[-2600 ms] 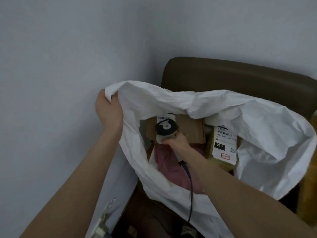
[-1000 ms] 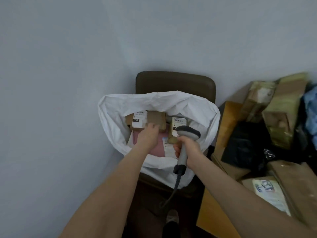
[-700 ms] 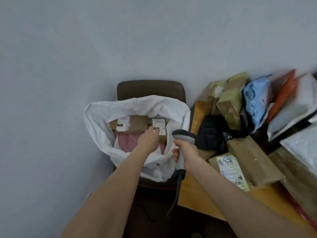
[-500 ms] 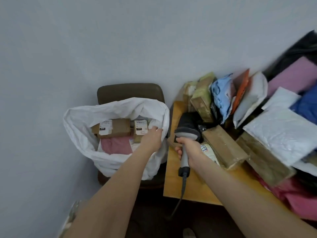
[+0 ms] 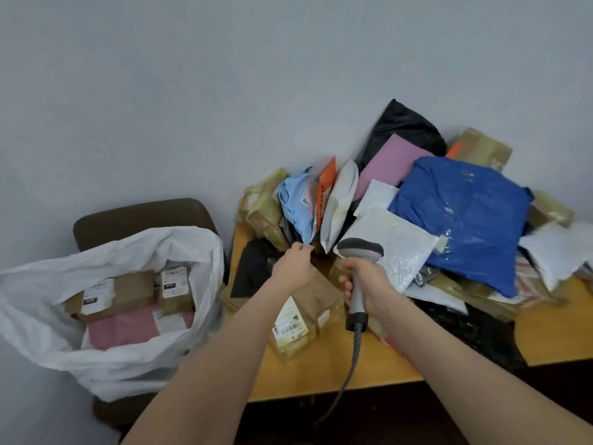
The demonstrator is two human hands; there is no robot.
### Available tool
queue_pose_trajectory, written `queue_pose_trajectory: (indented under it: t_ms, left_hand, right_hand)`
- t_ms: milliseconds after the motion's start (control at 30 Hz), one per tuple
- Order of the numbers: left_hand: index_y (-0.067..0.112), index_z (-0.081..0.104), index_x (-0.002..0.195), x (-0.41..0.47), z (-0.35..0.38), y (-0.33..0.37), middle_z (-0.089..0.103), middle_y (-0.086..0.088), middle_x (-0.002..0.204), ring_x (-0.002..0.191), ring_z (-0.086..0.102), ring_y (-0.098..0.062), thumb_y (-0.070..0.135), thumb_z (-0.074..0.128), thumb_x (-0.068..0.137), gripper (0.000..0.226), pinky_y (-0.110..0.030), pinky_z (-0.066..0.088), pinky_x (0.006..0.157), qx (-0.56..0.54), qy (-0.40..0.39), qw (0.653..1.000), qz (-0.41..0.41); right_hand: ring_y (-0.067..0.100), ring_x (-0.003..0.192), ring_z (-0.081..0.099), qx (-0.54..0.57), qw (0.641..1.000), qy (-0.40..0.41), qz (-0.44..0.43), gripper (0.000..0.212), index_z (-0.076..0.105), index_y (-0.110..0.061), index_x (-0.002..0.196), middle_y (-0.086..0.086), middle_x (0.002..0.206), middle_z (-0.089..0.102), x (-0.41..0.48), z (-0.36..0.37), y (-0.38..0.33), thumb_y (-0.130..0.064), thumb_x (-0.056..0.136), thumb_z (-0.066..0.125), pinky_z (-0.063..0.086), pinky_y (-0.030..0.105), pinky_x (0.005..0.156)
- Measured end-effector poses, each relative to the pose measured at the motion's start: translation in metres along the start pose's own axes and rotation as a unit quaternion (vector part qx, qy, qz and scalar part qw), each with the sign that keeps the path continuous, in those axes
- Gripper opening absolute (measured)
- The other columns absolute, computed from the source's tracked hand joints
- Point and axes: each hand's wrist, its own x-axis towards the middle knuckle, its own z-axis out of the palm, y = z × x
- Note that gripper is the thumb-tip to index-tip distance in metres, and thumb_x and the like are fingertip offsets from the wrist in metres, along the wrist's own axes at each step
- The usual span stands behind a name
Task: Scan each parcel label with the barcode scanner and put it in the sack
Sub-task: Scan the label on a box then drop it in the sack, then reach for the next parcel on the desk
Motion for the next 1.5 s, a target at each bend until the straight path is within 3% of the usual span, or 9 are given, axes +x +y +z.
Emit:
queue_pose_trajectory:
  t_ms: [233,533,733,800,867,1167,1300,1367,1500]
  left_hand:
    - [0.011,0.033,0.145,0.078,0.032,0.105,0.044,-0.008,0.144,0.129,0.044,-0.025,0.042,0.071,0.081,0.081,-0.042,0.041,0.103,-0.11,-0.021,0.993,-0.041]
    - [0.005,-0.004,0.152,0.158,0.05,0.137,0.013,-0.012,0.159,0.145,0.019,-0.029,0.043,0.08,0.072,0.123,-0.042,0.025,0.114,-0.118,-0.003,0.978,-0.171]
    - [0.012,0.057,0.124,0.163,0.05,0.131,0.063,-0.004,0.117,0.109,0.058,-0.024,0.036,0.079,0.074,0.06,-0.033,0.048,0.082,-0.114,0.039,0.981,-0.153]
    - [0.02,0.063,0.081,0.156,0.03,0.131,0.06,0.005,0.075,0.078,0.059,-0.019,0.033,0.078,0.076,0.021,-0.026,0.037,0.06,-0.151,0.06,0.981,-0.102]
    - [0.021,0.054,0.063,0.148,0.001,0.132,0.045,0.008,0.059,0.062,0.046,-0.014,0.029,0.076,0.076,0.027,-0.025,0.029,0.056,-0.203,0.088,0.973,-0.062]
    - [0.015,0.067,0.077,0.092,-0.085,0.154,0.055,0.006,0.078,0.072,0.05,-0.006,0.004,0.074,0.073,0.014,-0.016,0.039,0.067,-0.18,0.263,0.938,0.136]
    - [0.012,0.068,0.075,0.063,-0.063,0.146,0.06,-0.005,0.087,0.085,0.056,-0.023,0.015,0.07,0.072,0.005,-0.04,0.047,0.074,-0.048,0.232,0.947,0.216]
    - [0.021,0.067,0.084,0.053,-0.058,0.129,0.059,-0.002,0.096,0.095,0.054,-0.023,0.023,0.078,0.072,0.016,-0.042,0.046,0.083,-0.05,0.158,0.967,0.195]
    - [0.021,0.058,0.123,0.031,-0.059,0.108,0.051,-0.001,0.133,0.126,0.045,-0.016,0.036,0.065,0.088,0.038,-0.026,0.034,0.099,-0.272,0.106,0.957,-0.006]
  right_hand:
    - [0.013,0.04,0.043,0.052,0.998,0.031,-0.017,0.005,0.057,-0.008,0.091,0.009,0.058,0.056,0.058,-0.111,-0.061,-0.011,0.09,0.062,0.04,0.021,0.041]
    - [0.01,0.037,0.046,0.095,0.995,0.002,0.043,0.008,0.059,-0.007,0.09,0.007,0.057,0.059,0.123,-0.164,-0.095,-0.012,0.088,0.065,0.043,0.022,0.044]
    - [0.01,0.038,0.049,0.106,0.992,-0.004,0.065,0.01,0.06,-0.007,0.092,0.007,0.06,0.061,0.138,-0.171,-0.098,-0.014,0.088,0.066,0.046,0.023,0.046]
    - [0.011,0.042,0.051,0.115,0.991,-0.014,0.064,0.012,0.061,-0.007,0.092,0.007,0.062,0.062,0.135,-0.17,-0.1,-0.016,0.088,0.067,0.047,0.024,0.048]
    - [0.01,0.042,0.052,0.136,0.989,-0.021,0.051,0.014,0.061,-0.007,0.091,0.007,0.063,0.063,0.128,-0.166,-0.104,-0.018,0.087,0.069,0.048,0.024,0.048]
    - [0.025,0.073,0.069,0.22,0.973,-0.04,-0.062,0.039,0.059,-0.008,0.097,0.017,0.09,0.07,0.083,-0.127,-0.142,-0.038,0.08,0.077,0.055,0.029,0.058]
    - [0.025,0.073,0.068,0.169,0.983,-0.02,-0.072,0.046,0.056,0.001,0.117,0.016,0.094,0.069,0.073,-0.111,-0.139,-0.011,0.078,0.078,0.058,0.037,0.065]
    - [0.029,0.087,0.067,0.125,0.989,0.017,-0.071,0.044,0.054,0.002,0.117,0.018,0.106,0.068,0.071,-0.105,-0.13,0.002,0.078,0.072,0.058,0.042,0.078]
    - [0.024,0.074,0.064,0.109,0.99,0.03,-0.082,0.036,0.055,0.002,0.112,0.017,0.104,0.066,0.062,-0.098,-0.113,0.007,0.079,0.066,0.056,0.039,0.069]
